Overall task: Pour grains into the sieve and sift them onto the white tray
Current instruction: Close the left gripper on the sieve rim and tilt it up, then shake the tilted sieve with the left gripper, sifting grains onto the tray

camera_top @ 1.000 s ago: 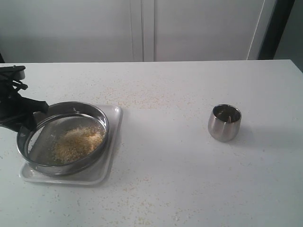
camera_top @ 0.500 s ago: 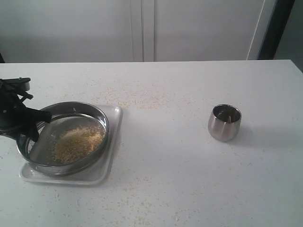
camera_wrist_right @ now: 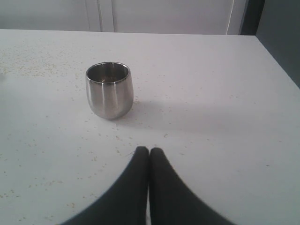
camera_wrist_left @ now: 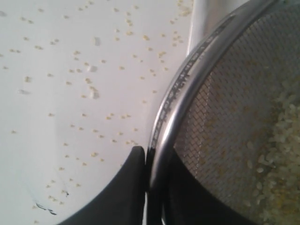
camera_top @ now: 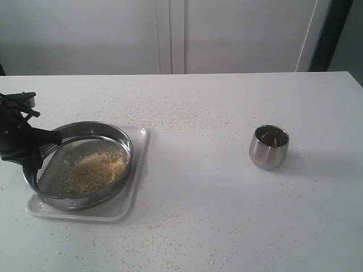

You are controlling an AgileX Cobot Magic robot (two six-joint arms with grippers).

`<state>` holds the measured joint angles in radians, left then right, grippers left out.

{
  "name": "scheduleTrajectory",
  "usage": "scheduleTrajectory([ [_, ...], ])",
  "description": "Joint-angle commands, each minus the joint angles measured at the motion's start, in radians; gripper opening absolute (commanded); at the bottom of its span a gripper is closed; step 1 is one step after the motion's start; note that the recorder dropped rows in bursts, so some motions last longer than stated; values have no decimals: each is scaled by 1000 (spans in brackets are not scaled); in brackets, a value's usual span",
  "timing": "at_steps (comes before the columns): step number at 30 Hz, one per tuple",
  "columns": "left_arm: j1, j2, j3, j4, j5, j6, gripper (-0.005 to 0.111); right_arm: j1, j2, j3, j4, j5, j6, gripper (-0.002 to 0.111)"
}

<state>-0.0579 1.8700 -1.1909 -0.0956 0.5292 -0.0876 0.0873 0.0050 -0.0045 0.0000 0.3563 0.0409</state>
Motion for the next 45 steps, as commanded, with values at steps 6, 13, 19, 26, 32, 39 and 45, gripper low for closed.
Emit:
scheduleTrajectory([
  [6,-4,-10,1,-6,64,-15,0,-8,-5,5,0,-14,4,0],
  [13,-4,-70,-20,-12,106,-8,0,-8,-5,5,0,-14,4,0],
  [19,24,-96,-37,-15,102,14,0,-8,-5,5,0,-14,4,0],
  [26,6,-98,-37,-197,121,160,0,-8,-5,5,0,-14,4,0],
  [32,53,-100,-37,-251,132,178,0,-8,-5,5,0,-14,4,0],
  [39,66,-100,-37,-87,97,-33,0,-8,-5,5,0,-14,4,0],
  [45,99,-100,-37,-129,92,-37,0,-8,-5,5,0,-14,4,0],
])
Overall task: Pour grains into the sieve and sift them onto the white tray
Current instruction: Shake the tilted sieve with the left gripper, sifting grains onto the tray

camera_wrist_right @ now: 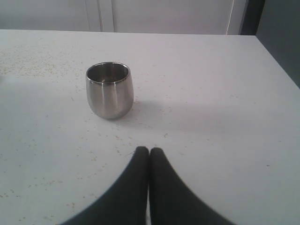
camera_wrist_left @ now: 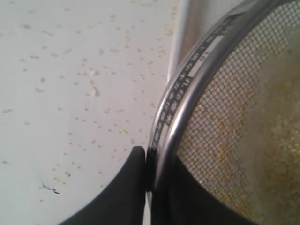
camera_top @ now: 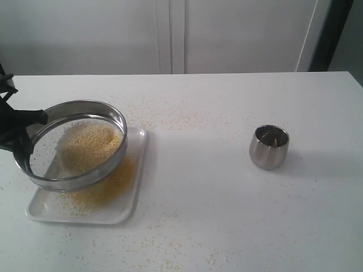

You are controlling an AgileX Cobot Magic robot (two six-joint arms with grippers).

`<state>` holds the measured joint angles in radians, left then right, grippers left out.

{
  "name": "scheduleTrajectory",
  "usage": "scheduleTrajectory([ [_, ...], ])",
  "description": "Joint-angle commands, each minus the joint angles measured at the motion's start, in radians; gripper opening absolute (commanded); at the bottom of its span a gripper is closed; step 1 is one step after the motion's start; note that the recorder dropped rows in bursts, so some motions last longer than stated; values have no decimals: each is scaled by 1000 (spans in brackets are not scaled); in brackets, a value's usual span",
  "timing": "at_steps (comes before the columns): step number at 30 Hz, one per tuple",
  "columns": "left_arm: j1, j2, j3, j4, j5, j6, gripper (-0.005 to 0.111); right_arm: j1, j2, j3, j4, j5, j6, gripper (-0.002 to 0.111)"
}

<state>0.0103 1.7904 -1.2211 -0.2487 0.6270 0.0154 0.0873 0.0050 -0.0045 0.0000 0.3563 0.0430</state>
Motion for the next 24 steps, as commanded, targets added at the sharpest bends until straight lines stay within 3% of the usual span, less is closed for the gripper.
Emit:
scheduleTrajectory([
  [1,47,-20,-7,-62,36,-167,0,-8,-5,5,0,-14,2,0],
  [3,3,-20,-7,-171,86,174,0,-8,-5,5,0,-14,2,0],
  [4,-4,-20,-7,-129,67,192,0,-8,-5,5,0,-14,2,0],
  [5,22,-20,-7,-12,20,3,0,-8,-5,5,0,-14,2,0],
  [6,43,-20,-7,-1,15,-129,0,-8,-5,5,0,-14,2,0],
  [7,54,-20,-7,-87,47,-139,0,-8,-5,5,0,-14,2,0],
  [10,13,-20,-7,-184,71,194,0,-8,-5,5,0,-14,2,0],
  [11,10,-18,-5,-138,44,172,0,-8,-5,5,0,-14,2,0],
  [14,46,-10,-5,-45,19,-153,0,-8,-5,5,0,-14,2,0],
  [15,45,-5,-5,-78,42,-138,0,-8,-5,5,0,-14,2,0],
  [18,0,-5,10,-114,52,153,0,-8,-5,5,0,-14,2,0],
  [19,-2,-4,15,-79,27,144,0,-8,-5,5,0,-14,2,0],
  [22,23,6,22,-26,-4,-164,0,-8,-5,5,0,-14,2,0],
  [24,-4,8,22,-96,42,-35,0,-8,-5,5,0,-14,2,0],
])
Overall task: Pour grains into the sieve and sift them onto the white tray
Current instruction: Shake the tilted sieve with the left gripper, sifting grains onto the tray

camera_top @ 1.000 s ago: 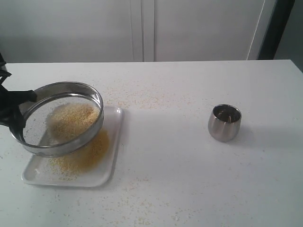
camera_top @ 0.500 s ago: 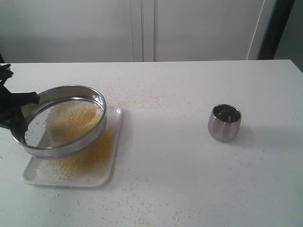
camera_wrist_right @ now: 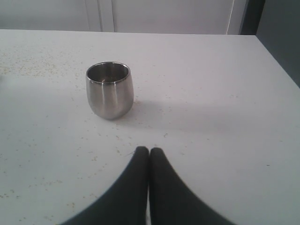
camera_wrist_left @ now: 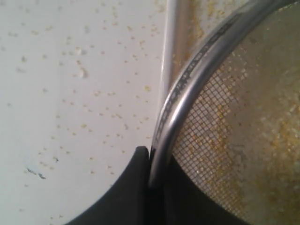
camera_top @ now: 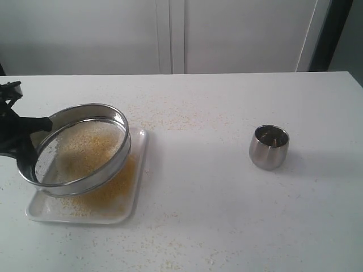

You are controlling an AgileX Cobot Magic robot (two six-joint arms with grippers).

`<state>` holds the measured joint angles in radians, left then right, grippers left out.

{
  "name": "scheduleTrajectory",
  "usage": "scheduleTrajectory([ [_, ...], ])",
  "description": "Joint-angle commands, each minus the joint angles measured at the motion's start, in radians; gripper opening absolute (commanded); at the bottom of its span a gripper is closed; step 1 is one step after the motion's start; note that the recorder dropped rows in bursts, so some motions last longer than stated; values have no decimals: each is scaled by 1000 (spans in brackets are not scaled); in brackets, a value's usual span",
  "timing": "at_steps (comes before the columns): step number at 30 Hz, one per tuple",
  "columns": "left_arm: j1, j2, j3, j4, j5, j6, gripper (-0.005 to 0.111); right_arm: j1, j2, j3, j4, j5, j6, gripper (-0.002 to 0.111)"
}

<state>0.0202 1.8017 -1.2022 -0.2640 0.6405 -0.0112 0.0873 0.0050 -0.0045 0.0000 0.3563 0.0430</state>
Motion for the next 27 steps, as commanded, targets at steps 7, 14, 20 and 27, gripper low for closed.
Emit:
scheduleTrajectory([
  [7,-27,-7,3,42,-32,-228,0,-8,-5,5,0,-14,2,0],
  [14,-81,-8,3,163,-75,-254,0,-8,-5,5,0,-14,2,0],
  [20,-104,-17,4,89,-23,-65,0,-8,-5,5,0,-14,2,0],
  [27,-95,-12,4,14,2,-68,0,-8,-5,5,0,-14,2,0],
])
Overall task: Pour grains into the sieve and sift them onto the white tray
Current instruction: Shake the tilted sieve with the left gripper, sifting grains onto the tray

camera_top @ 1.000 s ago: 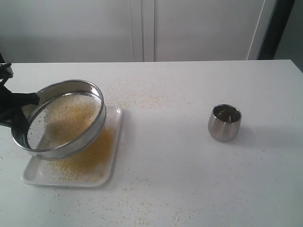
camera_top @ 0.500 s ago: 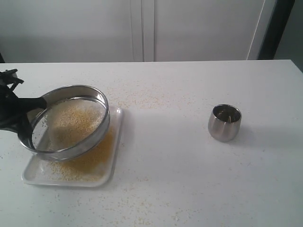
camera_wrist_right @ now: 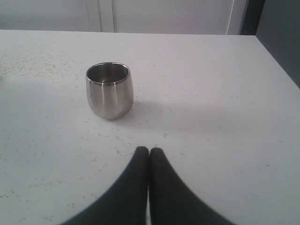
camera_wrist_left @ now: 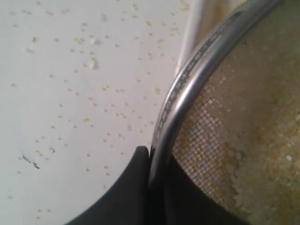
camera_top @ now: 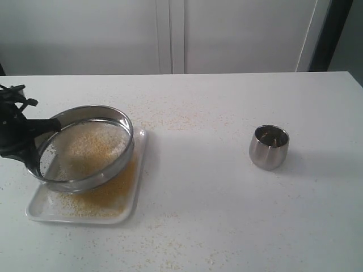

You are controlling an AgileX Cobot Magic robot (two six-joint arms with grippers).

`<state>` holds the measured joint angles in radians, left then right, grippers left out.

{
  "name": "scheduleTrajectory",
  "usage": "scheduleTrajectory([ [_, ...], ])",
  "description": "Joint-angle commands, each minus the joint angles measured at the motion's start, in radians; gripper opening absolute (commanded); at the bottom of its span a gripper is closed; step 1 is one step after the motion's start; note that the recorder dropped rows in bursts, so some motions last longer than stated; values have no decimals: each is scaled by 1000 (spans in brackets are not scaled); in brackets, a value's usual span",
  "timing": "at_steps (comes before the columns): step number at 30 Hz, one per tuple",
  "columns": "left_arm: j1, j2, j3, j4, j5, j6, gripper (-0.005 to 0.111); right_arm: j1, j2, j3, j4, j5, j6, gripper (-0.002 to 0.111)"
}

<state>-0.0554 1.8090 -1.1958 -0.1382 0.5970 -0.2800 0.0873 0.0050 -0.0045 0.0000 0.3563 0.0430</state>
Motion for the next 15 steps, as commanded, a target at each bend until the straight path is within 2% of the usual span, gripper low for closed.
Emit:
scheduleTrajectory([
  [1,-30,-20,-2,-92,33,274,0,-8,-5,5,0,-14,2,0],
  [2,-30,-17,-2,-52,19,257,0,-8,-5,5,0,-14,2,0],
  [5,23,-15,-2,-19,12,-55,0,-8,-5,5,0,-14,2,0],
  [6,23,-17,-2,-68,39,-46,0,-8,-5,5,0,-14,2,0],
  [9,-26,-27,-2,-131,83,263,0,-8,-5,5,0,-14,2,0],
  [10,-31,-27,-2,-108,65,294,0,-8,-5,5,0,-14,2,0],
  [12,-13,-27,-2,-32,7,145,0,-8,-5,5,0,-14,2,0],
  [14,18,-24,-2,-34,4,-38,0,-8,-5,5,0,-14,2,0],
  [15,22,-24,-2,-68,20,-25,0,-8,-5,5,0,-14,2,0],
])
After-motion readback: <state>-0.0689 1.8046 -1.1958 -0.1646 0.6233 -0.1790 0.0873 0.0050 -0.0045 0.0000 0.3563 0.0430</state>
